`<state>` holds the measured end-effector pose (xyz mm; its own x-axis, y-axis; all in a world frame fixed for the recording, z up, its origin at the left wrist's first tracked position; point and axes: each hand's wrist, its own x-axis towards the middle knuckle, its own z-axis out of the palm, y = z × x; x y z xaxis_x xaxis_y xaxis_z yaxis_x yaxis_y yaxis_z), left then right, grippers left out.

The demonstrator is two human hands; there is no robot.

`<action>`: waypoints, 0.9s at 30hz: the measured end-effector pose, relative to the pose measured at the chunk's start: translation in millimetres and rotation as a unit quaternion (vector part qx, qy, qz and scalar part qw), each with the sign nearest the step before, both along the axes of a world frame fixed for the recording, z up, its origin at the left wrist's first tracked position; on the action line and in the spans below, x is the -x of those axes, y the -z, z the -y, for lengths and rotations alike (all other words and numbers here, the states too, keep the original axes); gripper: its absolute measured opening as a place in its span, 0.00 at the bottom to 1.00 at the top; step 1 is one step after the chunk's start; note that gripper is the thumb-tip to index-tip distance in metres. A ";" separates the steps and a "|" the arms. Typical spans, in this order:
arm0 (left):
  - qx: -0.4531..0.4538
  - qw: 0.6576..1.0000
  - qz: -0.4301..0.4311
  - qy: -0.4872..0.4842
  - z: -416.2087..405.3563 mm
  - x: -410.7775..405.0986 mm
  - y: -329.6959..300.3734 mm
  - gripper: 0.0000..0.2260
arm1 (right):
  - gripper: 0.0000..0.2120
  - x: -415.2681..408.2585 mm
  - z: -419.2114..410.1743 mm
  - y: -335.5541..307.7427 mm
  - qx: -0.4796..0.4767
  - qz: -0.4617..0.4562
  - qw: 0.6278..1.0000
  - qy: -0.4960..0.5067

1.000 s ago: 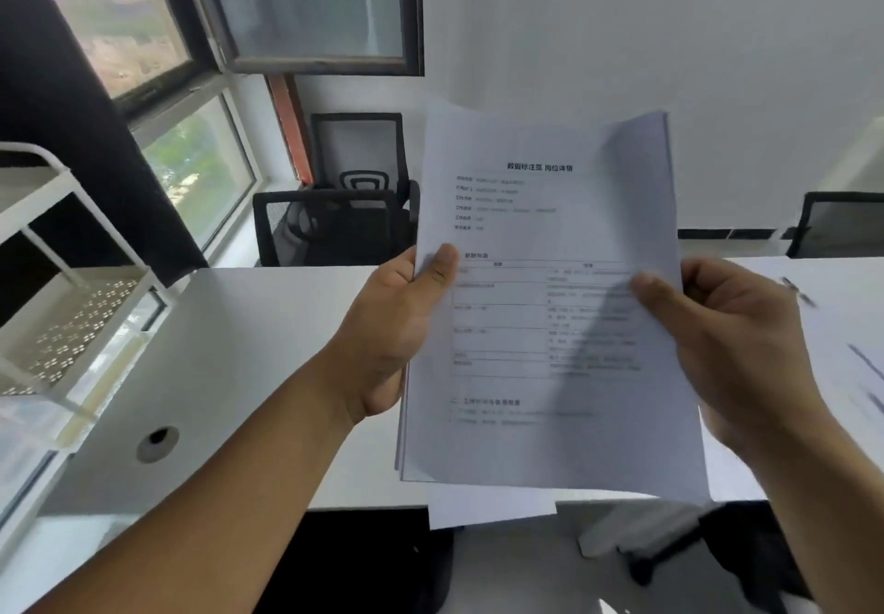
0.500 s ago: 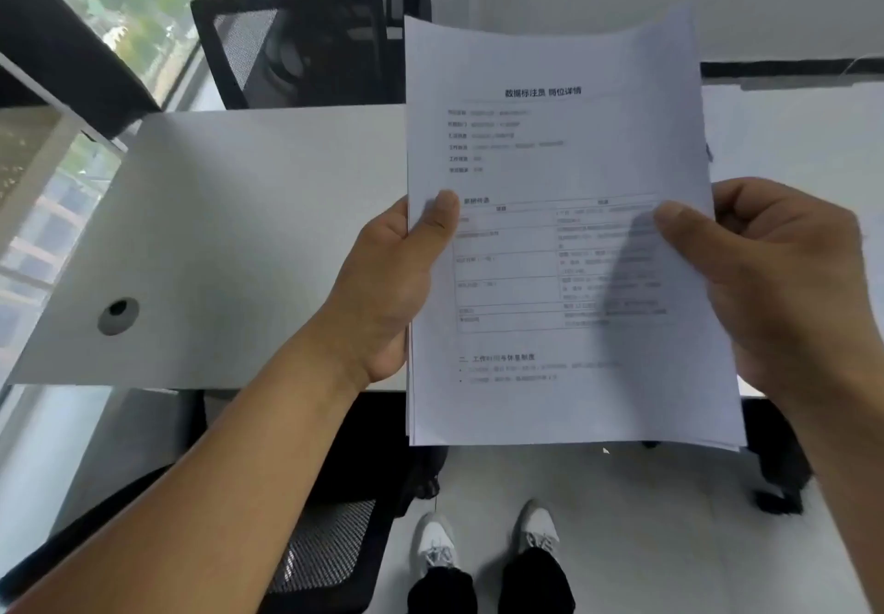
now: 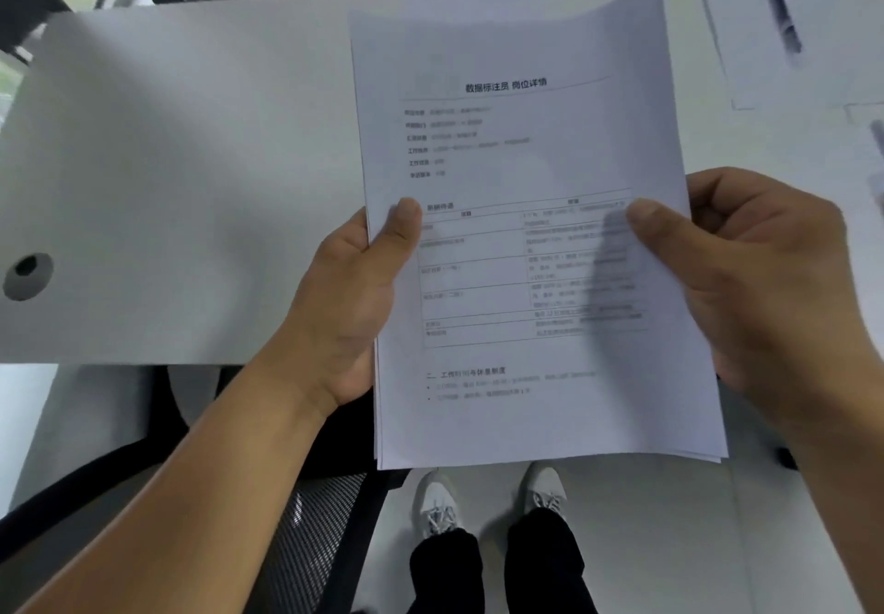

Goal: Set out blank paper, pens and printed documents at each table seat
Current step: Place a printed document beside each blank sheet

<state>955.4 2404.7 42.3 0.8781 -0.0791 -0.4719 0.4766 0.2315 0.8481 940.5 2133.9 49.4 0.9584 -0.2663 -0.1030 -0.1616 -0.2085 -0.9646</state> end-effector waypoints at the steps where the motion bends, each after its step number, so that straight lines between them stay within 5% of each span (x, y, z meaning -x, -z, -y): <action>1: -0.001 1.000 -0.005 0.000 -0.7 -0.3 7.0 0.14 | 0.05 -1.1 -1.1 6.2 -0.004 -0.005 1.000 0.000; 12: 0.013 1.000 -0.027 -0.008 0.5 -11.5 50.4 0.15 | 0.02 -13.4 -1.8 53.1 -0.013 -0.034 0.999 -0.005; 19: 0.016 0.997 -0.066 -0.021 1.2 -10.7 48.8 0.18 | 0.10 -10.9 2.2 56.4 -0.031 -0.042 0.998 0.042; 27: 0.015 0.998 -0.061 -0.028 4.6 -3.7 53.5 0.17 | 0.03 -4.6 6.6 68.4 -0.010 -0.039 0.997 0.059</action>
<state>959.1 2400.1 -11.2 0.8177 -0.0467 -0.5737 0.5614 0.2847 0.7770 945.2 2127.3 -19.0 0.9090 -0.3746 -0.1829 -0.2589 -0.1633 -0.9520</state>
